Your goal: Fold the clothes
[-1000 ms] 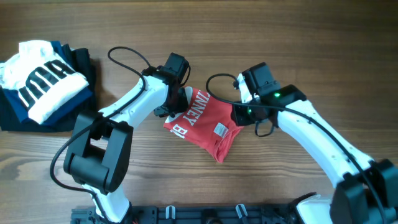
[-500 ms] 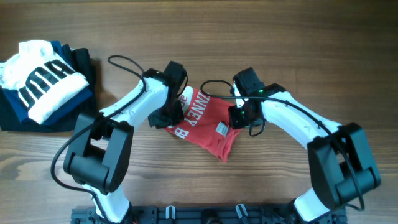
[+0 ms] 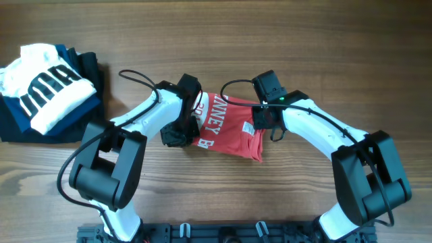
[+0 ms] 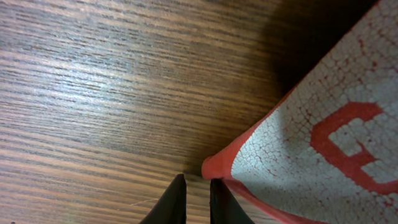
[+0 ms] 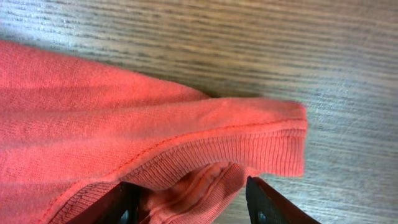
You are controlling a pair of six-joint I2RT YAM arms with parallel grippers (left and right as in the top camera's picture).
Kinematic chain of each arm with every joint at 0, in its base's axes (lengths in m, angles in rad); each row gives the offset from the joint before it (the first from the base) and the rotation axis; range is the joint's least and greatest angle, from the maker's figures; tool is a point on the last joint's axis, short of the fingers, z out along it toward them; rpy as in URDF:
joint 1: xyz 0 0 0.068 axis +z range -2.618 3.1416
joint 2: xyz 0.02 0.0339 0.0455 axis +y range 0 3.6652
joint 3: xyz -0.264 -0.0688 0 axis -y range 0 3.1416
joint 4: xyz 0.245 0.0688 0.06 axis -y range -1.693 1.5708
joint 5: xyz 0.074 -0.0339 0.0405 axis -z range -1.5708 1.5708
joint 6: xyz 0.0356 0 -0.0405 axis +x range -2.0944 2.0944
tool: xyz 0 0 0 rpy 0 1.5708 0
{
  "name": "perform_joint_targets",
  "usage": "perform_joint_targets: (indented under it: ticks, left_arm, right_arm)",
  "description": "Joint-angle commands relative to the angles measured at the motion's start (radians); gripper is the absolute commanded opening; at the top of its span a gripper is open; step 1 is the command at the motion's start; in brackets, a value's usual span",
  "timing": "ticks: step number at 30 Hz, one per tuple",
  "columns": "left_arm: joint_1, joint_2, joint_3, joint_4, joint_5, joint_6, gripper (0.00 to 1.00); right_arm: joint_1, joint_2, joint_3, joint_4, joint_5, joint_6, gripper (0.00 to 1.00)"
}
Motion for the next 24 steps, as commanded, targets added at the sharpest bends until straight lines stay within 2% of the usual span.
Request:
perform_joint_targets:
  ticks: [1, 5, 8, 10, 13, 18, 20, 23, 24]
  left_arm:
    - [-0.002, -0.036, -0.011, -0.010, 0.001, -0.001, 0.13]
    - [-0.002, -0.134, 0.005, 0.012, -0.018, 0.062, 0.13]
    - [-0.002, -0.207, 0.010, 0.103, -0.084, 0.116, 0.17]
    - [0.003, -0.241, 0.010, 0.205, -0.155, 0.128, 0.25]
    - [0.014, -0.249, 0.010, 0.368, -0.166, 0.153, 0.39]
    - [0.016, -0.201, 0.010, 0.623, -0.105, 0.202, 0.50]
    - [0.016, -0.163, 0.010, 0.701, -0.088, 0.202, 0.53]
    - [0.016, -0.103, 0.010, 0.785, -0.045, 0.201, 0.55]
    - [0.016, -0.082, 0.010, 0.805, -0.023, 0.202, 0.55]
  right_arm:
    - [-0.003, 0.024, -0.007, -0.004, 0.058, -0.050, 0.55]
    - [-0.003, -0.018, 0.000, -0.058, 0.087, 0.010, 0.54]
    - [-0.003, -0.111, 0.000, -0.066, 0.070, 0.044, 0.56]
    - [-0.003, -0.198, 0.000, -0.069, 0.008, 0.039, 0.59]
    - [-0.003, -0.292, 0.000, -0.095, -0.087, 0.036, 0.59]
    - [-0.003, -0.349, -0.001, -0.172, -0.286, 0.089, 0.57]
    - [-0.003, -0.341, -0.004, -0.210, -0.330, 0.116, 0.47]
    - [-0.003, -0.326, -0.016, -0.249, -0.343, 0.145, 0.24]
    - [-0.003, -0.319, -0.023, -0.252, -0.344, 0.145, 0.23]
